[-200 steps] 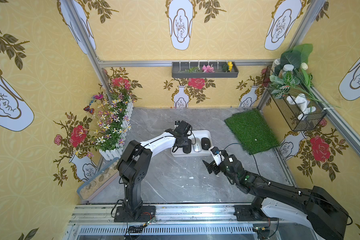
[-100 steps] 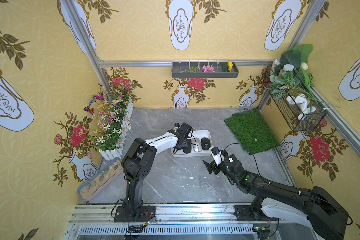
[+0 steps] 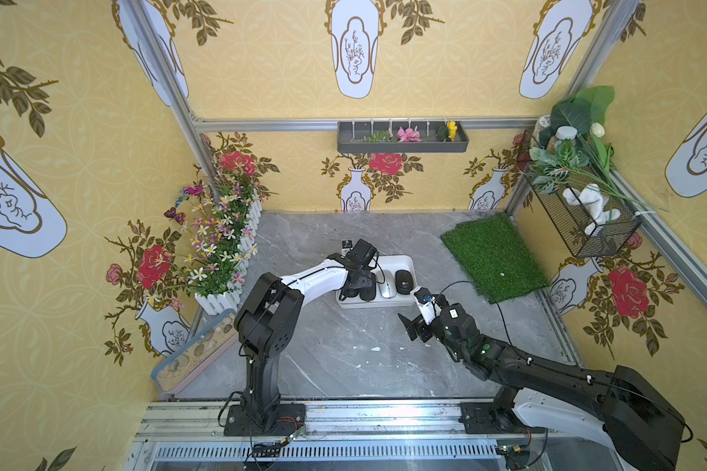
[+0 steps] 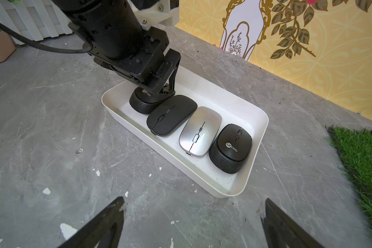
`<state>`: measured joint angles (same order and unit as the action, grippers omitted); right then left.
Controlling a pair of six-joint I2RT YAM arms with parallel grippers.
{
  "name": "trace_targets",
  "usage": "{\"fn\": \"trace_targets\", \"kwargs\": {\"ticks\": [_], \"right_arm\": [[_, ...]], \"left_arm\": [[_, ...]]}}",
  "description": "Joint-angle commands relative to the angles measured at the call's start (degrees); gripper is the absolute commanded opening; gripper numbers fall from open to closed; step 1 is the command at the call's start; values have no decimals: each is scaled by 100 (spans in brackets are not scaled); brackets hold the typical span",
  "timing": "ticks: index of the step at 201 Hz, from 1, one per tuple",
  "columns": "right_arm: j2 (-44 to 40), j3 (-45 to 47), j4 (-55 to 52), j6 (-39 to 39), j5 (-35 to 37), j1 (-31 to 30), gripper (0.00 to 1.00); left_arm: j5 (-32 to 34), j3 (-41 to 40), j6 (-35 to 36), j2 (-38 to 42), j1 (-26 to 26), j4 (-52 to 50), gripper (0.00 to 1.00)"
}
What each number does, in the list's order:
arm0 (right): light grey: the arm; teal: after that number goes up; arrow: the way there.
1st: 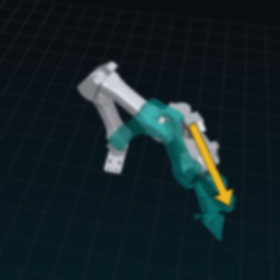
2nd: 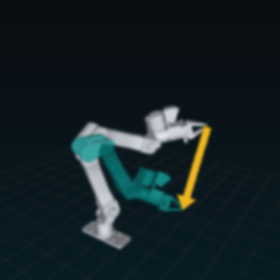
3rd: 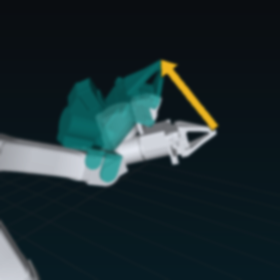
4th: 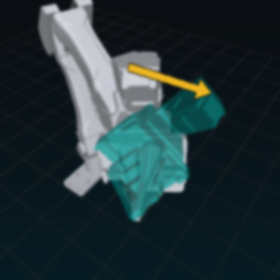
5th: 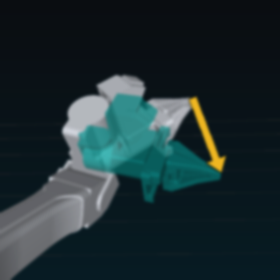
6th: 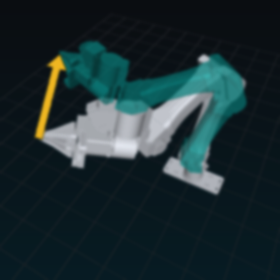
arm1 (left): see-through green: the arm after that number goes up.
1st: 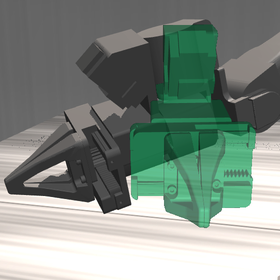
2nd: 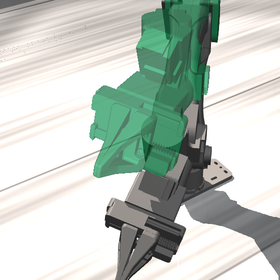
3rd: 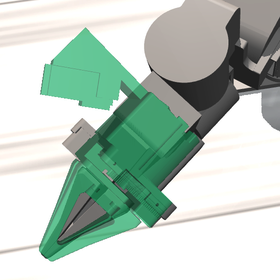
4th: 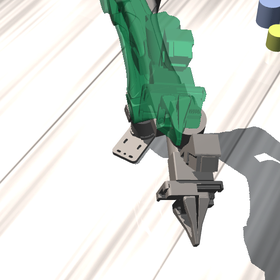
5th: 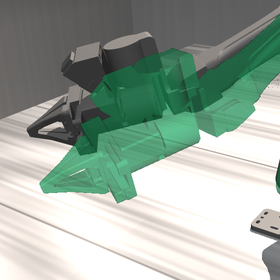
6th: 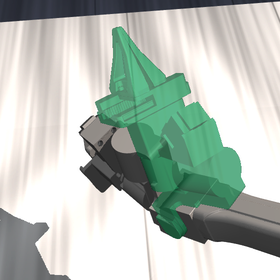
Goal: Put the mouse in the storage box
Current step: Place the mouse in the storage box, then reset both arms
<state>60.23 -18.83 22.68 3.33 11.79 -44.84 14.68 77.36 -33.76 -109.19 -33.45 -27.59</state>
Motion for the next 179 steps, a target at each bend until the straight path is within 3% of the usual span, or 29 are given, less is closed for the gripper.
{"fn": "trace_targets", "kwargs": {"ticks": [1,31,47,68,85,104,118,140,159,179], "right_arm": [[-147,54,281,-85,334,7,97],[-599,-167,-1,-428,1737,172,97],[-603,-276,-46,-637,2244,738,97],[-384,-312,-82,-953,1922,2022,97],[-61,-105,487,-793,1424,2688,97],[439,167,1432,-416,1643,2922,97],[536,-40,1066,-385,1713,2959,97],[926,70,1861,4,1843,3056,97],[1048,-127,1501,-4,1954,3111,97],[1067,-96,1648,26,1894,3146,97]], "left_arm": [[2,-23,223,421,-20,-62,96],[755,-744,1246,2043,-197,654,100],[1439,-2196,1998,3369,-211,2207,100],[2125,-4422,3321,4966,-66,4732,100],[2003,-5835,3724,5743,511,6118,100],[1392,-6260,2934,6323,1695,5073,100],[1105,-6604,2852,6509,2140,5076,100],[792,-7338,3148,6117,2559,6684,100],[153,-7004,3256,5538,2844,6615,100],[144,-6770,3366,4476,2985,7105,100]]}}
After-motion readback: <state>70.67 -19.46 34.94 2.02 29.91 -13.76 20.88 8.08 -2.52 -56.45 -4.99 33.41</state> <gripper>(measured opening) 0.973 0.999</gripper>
